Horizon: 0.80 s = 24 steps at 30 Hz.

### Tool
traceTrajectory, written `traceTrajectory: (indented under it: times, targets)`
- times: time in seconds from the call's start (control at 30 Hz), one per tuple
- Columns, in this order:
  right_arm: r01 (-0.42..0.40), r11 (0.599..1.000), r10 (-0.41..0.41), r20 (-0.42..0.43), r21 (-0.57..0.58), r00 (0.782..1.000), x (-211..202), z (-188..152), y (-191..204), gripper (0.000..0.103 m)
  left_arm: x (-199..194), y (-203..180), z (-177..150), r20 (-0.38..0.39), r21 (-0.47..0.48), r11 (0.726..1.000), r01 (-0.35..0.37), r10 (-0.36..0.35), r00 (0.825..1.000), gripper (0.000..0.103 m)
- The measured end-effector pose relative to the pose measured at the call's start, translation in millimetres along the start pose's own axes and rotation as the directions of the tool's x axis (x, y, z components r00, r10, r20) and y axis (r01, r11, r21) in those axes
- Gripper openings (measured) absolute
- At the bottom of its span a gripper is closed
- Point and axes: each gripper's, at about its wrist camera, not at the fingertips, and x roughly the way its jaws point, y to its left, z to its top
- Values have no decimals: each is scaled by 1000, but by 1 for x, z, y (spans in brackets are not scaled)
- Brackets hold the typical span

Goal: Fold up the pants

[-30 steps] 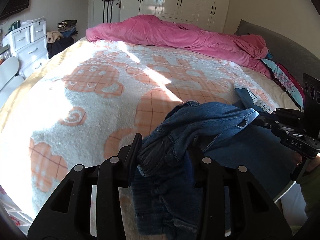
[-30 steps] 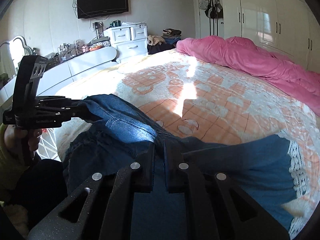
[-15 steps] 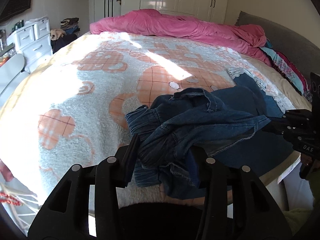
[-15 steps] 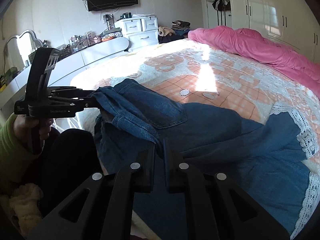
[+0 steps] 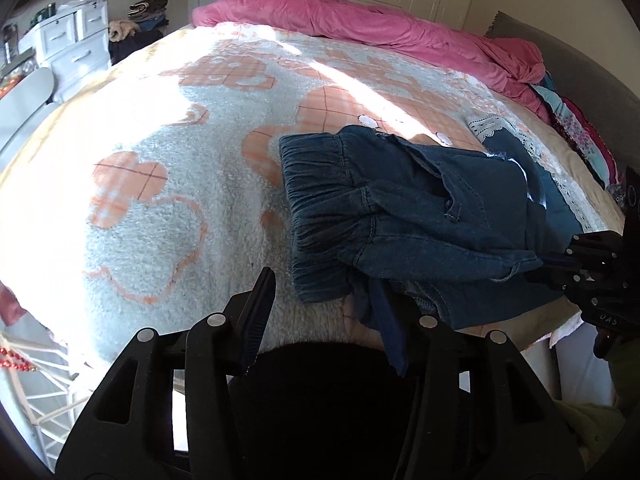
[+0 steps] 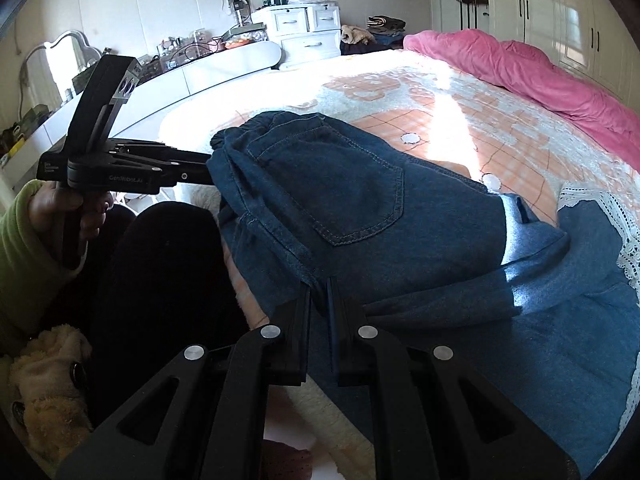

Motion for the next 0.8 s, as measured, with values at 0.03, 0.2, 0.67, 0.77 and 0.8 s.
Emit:
traceTrajectory:
  times: [0.03,0.2,0.67,0.77,0.8]
  targets:
    - [5,1000,-5,-12,-7,1000,1,-1,-1,7,-4,1,-1,3,-3,1000,3,-3,1000,41]
    - [-13,1000,13,-25,-6,1000,-3,-9,-1,7,-32,-2,1,52,-25,1000,-6,7,999,41]
    - [-109,993,113,-83,48,990,4,-21,0,11,38,-64,21,-88,82,996,16,-8,996,41]
    - [-109,994,109,-42,13,993,-18,-12,2,15,35,-69,14,-76,124,992,-14,23,997,41]
    - [-91,996,91,-1,9,996,-27,-4,-1,17,35,-70,13,-74,128,992,-17,27,997,41]
